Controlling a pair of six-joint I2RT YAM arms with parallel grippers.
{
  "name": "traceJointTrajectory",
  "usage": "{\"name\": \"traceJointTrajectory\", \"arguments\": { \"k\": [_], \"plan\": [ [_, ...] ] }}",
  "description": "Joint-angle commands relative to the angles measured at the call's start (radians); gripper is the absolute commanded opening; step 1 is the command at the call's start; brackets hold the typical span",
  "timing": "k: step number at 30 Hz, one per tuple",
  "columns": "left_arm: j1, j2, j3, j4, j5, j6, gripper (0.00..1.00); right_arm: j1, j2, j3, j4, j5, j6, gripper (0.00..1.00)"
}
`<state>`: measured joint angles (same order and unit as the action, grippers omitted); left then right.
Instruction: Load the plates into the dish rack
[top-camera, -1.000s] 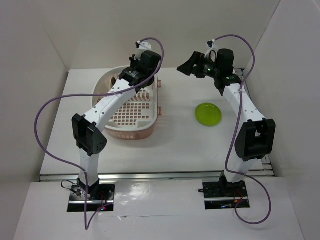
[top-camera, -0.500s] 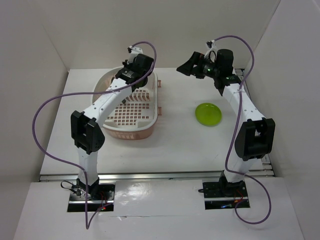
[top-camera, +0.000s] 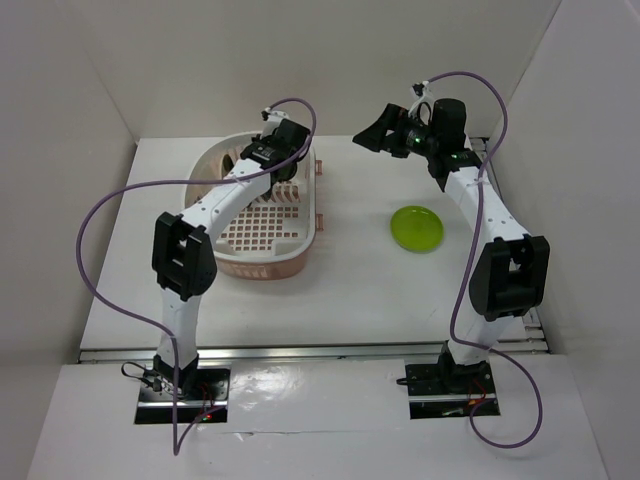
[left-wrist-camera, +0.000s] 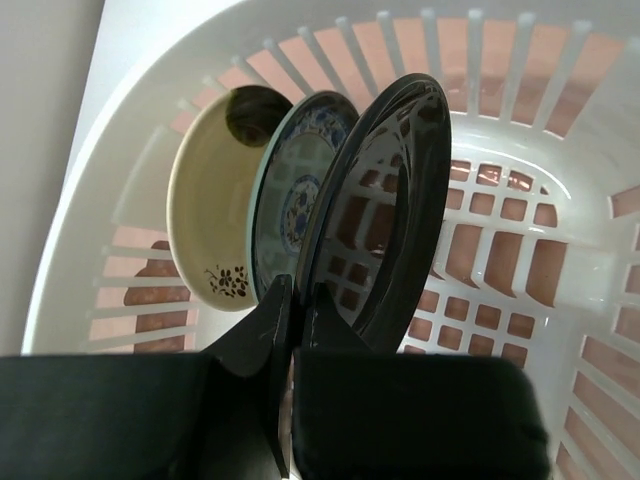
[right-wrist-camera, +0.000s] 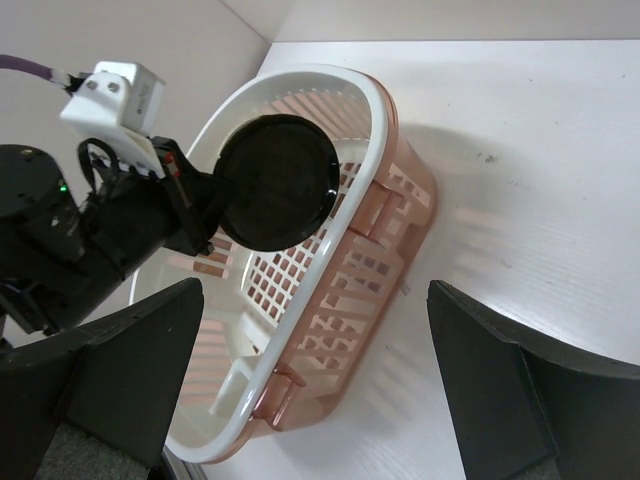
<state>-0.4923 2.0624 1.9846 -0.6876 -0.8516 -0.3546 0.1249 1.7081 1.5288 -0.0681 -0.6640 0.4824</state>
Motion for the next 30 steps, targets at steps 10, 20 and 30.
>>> {"name": "traceJointTrajectory", "arguments": {
  "k": [10, 20, 30],
  "plan": [
    [0.023, 0.024, -0.024, 0.031, 0.019, -0.044, 0.0, 0.005, 0.016, 0.021, 0.007, -0.009, 0.002, 1.0],
    [0.023, 0.054, -0.004, 0.031, 0.043, -0.035, 0.0, 0.005, 0.016, 0.021, 0.007, -0.009, -0.007, 1.0],
    [0.023, 0.083, 0.006, 0.031, 0.082, -0.035, 0.11, 0.005, 0.025, 0.021, 0.007, -0.009, -0.007, 1.0]
  ]
}}
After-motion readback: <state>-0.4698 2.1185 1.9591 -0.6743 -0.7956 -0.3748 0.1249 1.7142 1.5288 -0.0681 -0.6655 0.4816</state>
